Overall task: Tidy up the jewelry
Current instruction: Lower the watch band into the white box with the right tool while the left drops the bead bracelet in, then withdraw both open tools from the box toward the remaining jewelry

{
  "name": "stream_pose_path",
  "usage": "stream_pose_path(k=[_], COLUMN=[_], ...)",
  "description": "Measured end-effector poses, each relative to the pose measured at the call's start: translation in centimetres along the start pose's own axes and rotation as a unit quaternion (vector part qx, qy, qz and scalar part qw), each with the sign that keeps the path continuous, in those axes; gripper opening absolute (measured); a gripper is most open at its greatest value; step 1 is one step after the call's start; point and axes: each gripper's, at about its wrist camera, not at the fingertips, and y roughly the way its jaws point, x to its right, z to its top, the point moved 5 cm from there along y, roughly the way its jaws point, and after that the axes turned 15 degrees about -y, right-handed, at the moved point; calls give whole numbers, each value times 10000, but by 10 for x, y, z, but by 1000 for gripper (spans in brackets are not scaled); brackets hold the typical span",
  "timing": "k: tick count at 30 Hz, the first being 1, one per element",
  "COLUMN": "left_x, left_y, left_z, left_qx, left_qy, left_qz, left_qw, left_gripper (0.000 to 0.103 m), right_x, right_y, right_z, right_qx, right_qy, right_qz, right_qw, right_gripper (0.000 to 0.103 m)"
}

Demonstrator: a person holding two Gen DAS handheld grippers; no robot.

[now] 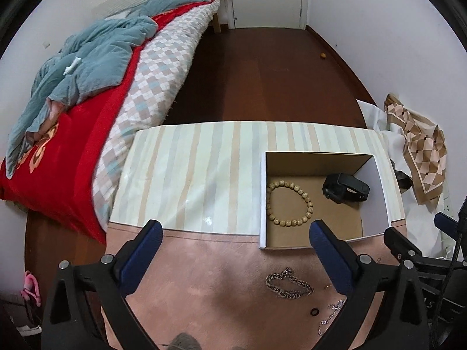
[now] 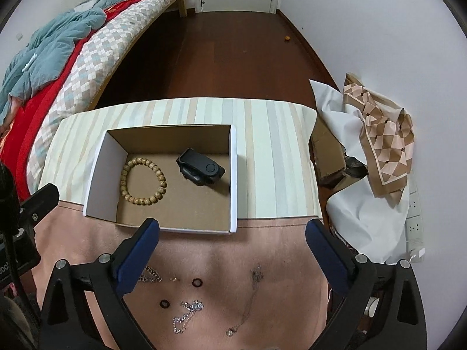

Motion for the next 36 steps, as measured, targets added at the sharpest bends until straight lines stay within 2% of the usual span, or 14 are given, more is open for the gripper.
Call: stream_pose_path(k=[10,25,31,36], left_x=[-12,-25,-35,-45], left_y=[-49,-131,-144,-132], left_z=[-21,-47,-53,-69], left_qx=[354,851,951,884], left_qy=[-40,-69,-187,-248], left_qz=[-97,-349,-254,-98], left_qw=[9993,9957,9950,9957], left_gripper=[103,103,103,103], right_x=[-9,-13,-16,-7], right_y=[-52,-153,-172,-155], right_z=[-16,-42,-56,-80], right_qx=[394,1121,1226,1026], right_qy=[-119,-128,-27,267], right_qz=[-208,-391,-282,-17], right_qw=[9989,9928,9920,9944], right_gripper=[101,101,101,101])
